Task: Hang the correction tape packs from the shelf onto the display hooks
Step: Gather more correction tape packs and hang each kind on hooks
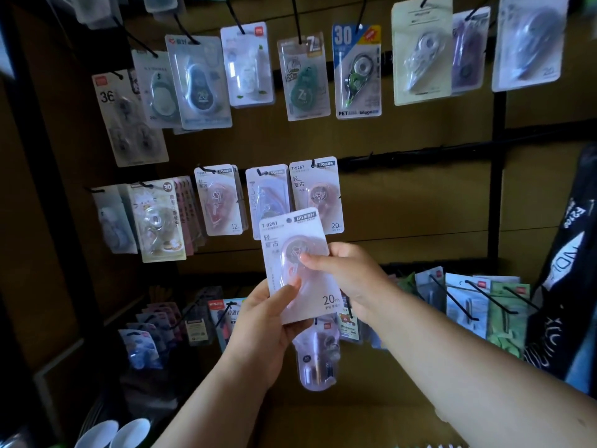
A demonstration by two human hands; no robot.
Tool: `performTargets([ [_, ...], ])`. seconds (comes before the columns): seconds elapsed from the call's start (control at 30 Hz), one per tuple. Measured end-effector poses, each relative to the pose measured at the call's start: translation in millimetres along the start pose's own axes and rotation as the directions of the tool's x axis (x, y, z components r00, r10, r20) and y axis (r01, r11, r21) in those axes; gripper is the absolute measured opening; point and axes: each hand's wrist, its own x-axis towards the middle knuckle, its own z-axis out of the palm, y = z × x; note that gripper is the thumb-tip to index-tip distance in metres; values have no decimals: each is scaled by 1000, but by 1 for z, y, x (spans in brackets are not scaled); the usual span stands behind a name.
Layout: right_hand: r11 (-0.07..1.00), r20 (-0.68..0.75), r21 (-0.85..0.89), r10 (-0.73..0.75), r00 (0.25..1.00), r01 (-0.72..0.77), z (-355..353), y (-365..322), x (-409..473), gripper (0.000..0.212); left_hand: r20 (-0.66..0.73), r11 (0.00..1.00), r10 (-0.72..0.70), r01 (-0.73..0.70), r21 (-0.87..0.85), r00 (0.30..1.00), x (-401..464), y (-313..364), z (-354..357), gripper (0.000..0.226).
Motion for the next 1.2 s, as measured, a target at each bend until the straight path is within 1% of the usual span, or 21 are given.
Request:
performTargets([
  [0.1,996,-61,53,-74,995,78,-3,-14,5,8,-28,1000,-11,11,3,1000,3,-1,-3,19],
  [0.27,987,-183,51,-142,973,153,-11,-43,23,9,-81,999,-48,48,-3,996,6,-5,-8,11],
  [0.37,987,-207,40,-142,968,154,-14,-57,35,13,-105,997,-71,74,29,992,6,-6,-13,11],
  [0.47,989,-223,21,-137,965,145,-15,-63,45,16,-137,988,-88,104,115,987,6,-9,-19,10],
  [0.57,990,-231,13,-131,964,138,-13,-61,51,14,-188,968,-74,116,222,979,6,-13,-25,11],
  [0.63,991,-239,14,-128,963,136,-12,-58,54,12,-217,957,-64,122,265,974,7,-15,-28,10],
  [0.83,987,-323,-10,-156,934,161,-12,-49,57,14,-243,907,-65,159,390,968,10,-23,-42,6],
  [1.03,976,-384,-69,-216,898,205,-11,-40,59,21,-262,895,-76,182,407,962,14,-32,-51,5],
  [1.2,976,-389,-91,-217,895,197,-11,-38,60,21,-267,890,-74,185,416,961,15,-35,-55,6],
])
